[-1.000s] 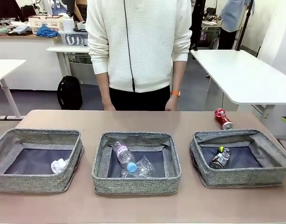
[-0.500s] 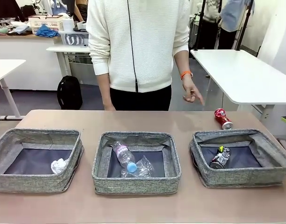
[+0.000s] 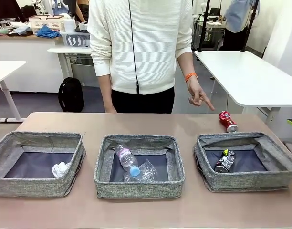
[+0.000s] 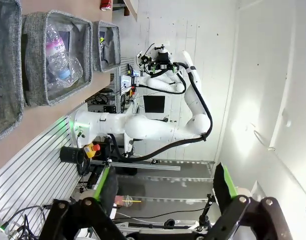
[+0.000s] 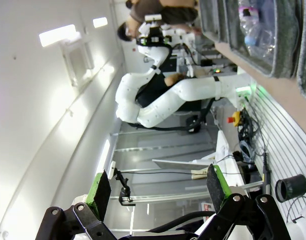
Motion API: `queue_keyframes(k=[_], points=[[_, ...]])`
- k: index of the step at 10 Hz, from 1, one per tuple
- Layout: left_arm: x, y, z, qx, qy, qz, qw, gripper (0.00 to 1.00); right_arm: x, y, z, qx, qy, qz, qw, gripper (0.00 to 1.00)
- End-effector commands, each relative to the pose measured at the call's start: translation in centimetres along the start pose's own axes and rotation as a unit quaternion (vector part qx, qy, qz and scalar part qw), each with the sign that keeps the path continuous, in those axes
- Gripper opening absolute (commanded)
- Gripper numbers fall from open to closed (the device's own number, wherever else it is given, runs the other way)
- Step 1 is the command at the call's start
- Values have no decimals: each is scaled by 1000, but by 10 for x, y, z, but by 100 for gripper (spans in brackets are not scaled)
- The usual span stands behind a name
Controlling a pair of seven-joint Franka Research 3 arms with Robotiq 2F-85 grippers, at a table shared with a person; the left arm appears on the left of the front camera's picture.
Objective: Sort the waste into the appropriate baskets.
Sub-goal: Pick up the waste item pointed out by the person.
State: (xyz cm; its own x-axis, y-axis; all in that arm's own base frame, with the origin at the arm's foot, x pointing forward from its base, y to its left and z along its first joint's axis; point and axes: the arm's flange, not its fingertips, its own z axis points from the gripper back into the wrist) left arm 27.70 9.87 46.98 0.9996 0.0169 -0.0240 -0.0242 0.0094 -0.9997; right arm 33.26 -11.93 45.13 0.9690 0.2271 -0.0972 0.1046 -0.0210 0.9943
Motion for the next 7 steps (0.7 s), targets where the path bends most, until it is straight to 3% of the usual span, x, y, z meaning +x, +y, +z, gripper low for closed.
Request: queue_keyframes(k=[1,2,3,4,5,6,7], points=[[-2,-2,0,-9,3,-9,1000,100,19,5,-6,-321,-555,-152,753,100],[-2,-2,0,-9,3,-9,1000,100,39,10,-21,-465,-544,-111,690,100],[-2,-2,0,-9,3,-9,1000,100,52,10,-27,-559,-516,-117,639,100],[-2,-2,0,-9,3,-9,1000,100,61,9,-32,-618,-468,-116,621,100],[-2,-2,0,-9,3,-9,1000,100,61,10,-30,-619,-458,-105,630,100],[-2,-2,0,-9,3,-9,1000,100,53,12,-26,-589,-452,-92,664,100],[-2,-2,0,-9,3,-9,1000,100,34,22,-19,-501,-522,-117,680,100]])
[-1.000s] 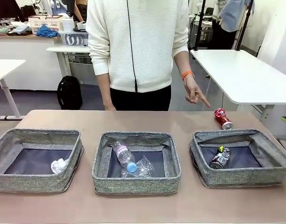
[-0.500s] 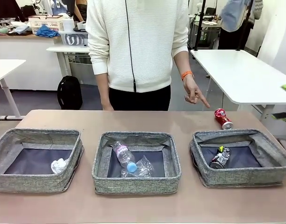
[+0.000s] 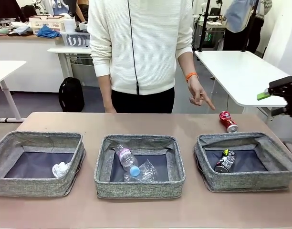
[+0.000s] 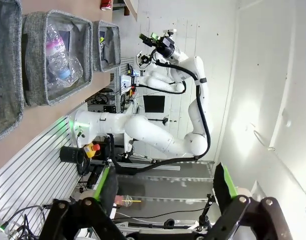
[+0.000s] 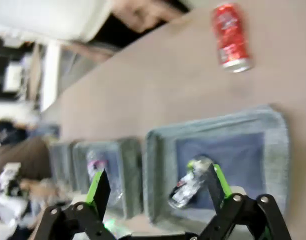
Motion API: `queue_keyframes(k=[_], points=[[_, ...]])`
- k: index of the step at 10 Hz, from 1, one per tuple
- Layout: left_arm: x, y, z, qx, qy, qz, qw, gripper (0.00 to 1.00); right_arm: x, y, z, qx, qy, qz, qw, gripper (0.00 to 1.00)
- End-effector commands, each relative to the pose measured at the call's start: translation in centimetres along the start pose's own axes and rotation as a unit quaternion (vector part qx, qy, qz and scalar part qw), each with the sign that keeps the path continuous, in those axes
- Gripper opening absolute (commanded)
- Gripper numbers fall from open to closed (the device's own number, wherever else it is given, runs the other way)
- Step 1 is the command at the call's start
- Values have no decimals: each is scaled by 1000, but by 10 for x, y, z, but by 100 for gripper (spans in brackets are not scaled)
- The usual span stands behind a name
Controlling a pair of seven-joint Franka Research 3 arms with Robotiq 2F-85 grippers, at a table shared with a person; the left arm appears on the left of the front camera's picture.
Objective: Sort the waste into the appropriate baskets.
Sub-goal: Pick up the waste item pointed out by the person.
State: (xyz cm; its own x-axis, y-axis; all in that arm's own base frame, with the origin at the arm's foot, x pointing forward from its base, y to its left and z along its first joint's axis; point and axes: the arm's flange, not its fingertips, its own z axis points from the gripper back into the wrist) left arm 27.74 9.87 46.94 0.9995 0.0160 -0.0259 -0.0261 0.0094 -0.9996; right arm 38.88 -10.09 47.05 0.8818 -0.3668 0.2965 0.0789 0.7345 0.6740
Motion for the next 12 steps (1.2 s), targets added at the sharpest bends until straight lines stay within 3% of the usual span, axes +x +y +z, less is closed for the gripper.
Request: queue_keyframes(k=[1,2,3,4,5,6,9,12], points=[[-2,-2,0,-9,2,-10,1000,100,4,5,-10,58,56,23,996,100],[-2,-2,0,-9,2,-10,1000,100,4,5,-10,58,56,23,996,100],[-2,-2,0,-9,2,-10,1000,100,-5,1,3,-2,-5,2,1000,100],[-2,-2,0,-9,2,-10,1000,100,19,5,-21,-71,-10,-22,997,100],[-2,-2,0,-9,2,-10,1000,100,53,0,-49,-70,51,5,996,100],[-2,-2,0,-9,2,-10,1000,100,85,-5,-90,-113,80,3,990,100],[-2,-2,0,-9,2,-10,1000,100,153,-23,-168,-197,79,5,977,100],[-2,-2,0,-9,2,-10,1000,100,166,-30,-196,-233,99,34,967,100]])
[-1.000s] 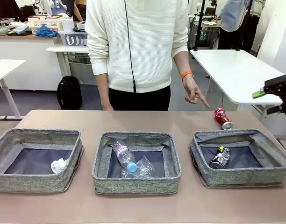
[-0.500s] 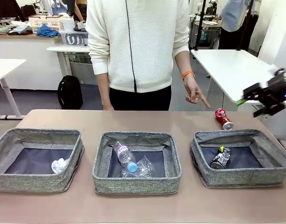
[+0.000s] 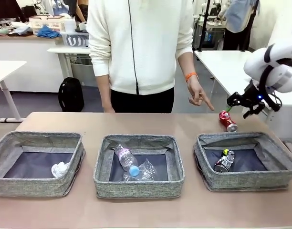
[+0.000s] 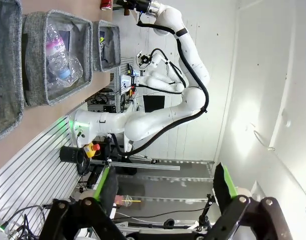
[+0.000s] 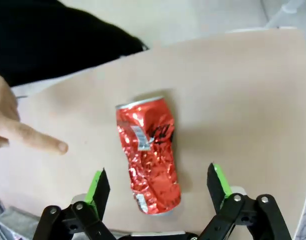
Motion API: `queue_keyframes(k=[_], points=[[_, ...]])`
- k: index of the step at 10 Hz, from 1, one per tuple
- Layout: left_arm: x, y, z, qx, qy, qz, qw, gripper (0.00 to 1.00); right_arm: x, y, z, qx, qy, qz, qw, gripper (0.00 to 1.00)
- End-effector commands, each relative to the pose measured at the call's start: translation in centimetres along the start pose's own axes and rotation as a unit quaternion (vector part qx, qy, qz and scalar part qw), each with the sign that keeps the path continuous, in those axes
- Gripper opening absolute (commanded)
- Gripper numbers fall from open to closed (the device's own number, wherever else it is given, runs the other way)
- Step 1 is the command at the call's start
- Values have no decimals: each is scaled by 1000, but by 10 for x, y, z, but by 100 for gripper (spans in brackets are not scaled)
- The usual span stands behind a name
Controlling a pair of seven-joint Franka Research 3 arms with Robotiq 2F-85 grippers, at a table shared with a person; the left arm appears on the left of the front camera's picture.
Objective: Sort the waste into the appropriate baskets.
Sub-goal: Pick up the waste item pointed out by the person.
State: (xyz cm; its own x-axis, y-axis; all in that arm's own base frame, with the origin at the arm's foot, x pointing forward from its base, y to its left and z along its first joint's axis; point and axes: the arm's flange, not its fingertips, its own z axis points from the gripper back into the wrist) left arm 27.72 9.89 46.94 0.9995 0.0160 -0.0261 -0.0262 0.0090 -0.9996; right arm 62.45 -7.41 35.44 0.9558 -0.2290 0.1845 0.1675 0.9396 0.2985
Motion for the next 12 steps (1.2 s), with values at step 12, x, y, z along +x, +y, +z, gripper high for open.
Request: queue_keyframes(k=[12], points=[[-2,-2,0,-8,2,-10,1000,100,-24,33,-55,-71,59,71,993,100]])
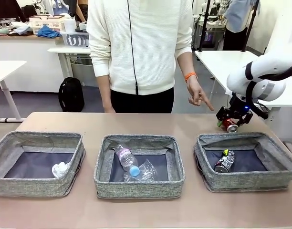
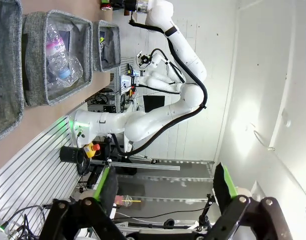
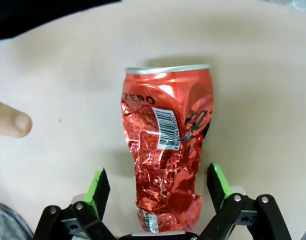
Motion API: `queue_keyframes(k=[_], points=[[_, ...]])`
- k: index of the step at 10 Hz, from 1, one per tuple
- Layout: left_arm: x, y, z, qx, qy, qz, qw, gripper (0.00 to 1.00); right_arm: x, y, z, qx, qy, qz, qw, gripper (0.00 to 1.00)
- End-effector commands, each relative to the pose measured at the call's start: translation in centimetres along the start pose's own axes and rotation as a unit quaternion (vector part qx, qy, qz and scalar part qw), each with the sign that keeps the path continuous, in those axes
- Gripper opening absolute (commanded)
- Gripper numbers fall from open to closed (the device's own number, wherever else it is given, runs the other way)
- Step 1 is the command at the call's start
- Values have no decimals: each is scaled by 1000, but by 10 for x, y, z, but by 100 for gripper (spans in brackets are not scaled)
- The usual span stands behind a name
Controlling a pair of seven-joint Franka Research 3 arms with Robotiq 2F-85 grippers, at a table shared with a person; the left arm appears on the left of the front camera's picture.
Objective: Sort the waste into the appropriate baskets.
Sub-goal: Pick up the waste item pointed out by the person.
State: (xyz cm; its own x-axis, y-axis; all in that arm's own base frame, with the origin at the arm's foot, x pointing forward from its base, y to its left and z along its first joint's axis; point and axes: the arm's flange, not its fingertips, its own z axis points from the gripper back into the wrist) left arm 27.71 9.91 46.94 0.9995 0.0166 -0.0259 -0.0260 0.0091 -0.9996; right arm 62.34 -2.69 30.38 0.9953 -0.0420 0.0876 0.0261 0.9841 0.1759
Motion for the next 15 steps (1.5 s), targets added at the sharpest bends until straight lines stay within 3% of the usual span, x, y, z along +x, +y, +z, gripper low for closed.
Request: queue_keyframes(k=[1,2,5,6,9,15], points=[[-2,-2,0,-8,2,-10,1000,100,-4,5,4,-17,-3,-7,1000,100],[-2,-2,0,-8,2,-10,1000,100,-4,5,4,-17,0,-8,1000,100],[-2,-2,0,-8,2,-10,1000,100,-5,4,4,-19,2,-10,1000,8],[-2,-2,0,-8,2,-10,1000,100,-5,4,4,-22,3,-12,1000,0],[-2,-2,0,-8,2,-10,1000,100,-4,3,4,-29,2,-11,1000,3],[-2,-2,0,-8,2,-10,1000,100,-3,-11,26,-14,-10,-36,999,0]])
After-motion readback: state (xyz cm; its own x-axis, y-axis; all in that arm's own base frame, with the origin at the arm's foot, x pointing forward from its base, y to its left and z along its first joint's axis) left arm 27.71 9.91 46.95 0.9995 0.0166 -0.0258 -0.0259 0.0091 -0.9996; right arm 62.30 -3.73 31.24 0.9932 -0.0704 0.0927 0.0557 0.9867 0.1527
